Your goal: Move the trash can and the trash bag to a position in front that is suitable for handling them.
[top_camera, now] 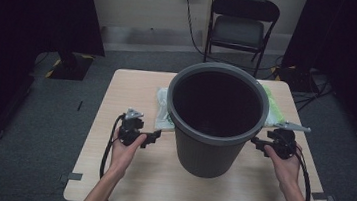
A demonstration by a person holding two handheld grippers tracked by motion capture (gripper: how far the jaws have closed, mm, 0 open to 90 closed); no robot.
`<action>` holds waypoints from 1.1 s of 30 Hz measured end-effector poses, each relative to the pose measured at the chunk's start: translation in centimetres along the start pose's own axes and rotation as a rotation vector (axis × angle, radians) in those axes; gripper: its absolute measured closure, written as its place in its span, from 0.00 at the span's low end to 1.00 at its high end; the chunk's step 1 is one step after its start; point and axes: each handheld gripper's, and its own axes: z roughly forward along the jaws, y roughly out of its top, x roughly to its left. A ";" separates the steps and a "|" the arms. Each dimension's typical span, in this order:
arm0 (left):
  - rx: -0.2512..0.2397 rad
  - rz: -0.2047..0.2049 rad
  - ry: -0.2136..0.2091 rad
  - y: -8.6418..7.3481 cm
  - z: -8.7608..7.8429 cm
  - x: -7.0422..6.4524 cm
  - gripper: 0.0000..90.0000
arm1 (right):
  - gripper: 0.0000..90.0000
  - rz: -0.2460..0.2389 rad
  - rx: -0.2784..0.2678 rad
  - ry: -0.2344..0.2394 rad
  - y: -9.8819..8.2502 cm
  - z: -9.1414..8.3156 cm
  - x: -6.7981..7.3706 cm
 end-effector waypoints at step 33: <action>-0.057 0.065 -0.131 0.4 -0.5 1.2 0.27 | 0.44 -0.072 -0.057 0.189 3.5 0.9 5.1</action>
